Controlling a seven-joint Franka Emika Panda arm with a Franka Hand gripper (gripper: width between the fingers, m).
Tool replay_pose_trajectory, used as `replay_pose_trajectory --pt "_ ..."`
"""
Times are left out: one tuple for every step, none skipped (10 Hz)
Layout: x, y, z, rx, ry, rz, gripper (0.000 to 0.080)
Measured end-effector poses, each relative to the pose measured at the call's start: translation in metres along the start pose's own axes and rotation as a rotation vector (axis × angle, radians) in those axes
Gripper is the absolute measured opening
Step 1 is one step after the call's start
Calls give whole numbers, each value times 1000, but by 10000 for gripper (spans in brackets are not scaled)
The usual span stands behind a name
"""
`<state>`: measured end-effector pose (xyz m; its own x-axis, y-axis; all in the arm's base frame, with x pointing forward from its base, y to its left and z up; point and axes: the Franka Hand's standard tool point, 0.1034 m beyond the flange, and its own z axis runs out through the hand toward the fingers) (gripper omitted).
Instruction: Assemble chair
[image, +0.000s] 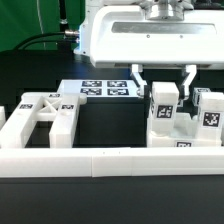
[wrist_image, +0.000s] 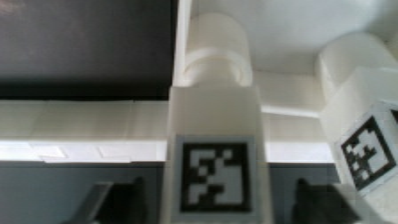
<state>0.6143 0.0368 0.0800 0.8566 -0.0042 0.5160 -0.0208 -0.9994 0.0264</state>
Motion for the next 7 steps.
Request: replay_pose_trajectory --pt "0 0 0 0 -1 0 535" --pt "2 3 -2 2 -19 2 535" --pt "6 5 -6 4 -22 5 626" --pt "9 6 -9 6 -27 4 642" --pt "12 7 -13 10 -35 7 642" --pt "18 8 -20 15 -41 11 648" --pt "24 10 -26 16 -39 14 649"
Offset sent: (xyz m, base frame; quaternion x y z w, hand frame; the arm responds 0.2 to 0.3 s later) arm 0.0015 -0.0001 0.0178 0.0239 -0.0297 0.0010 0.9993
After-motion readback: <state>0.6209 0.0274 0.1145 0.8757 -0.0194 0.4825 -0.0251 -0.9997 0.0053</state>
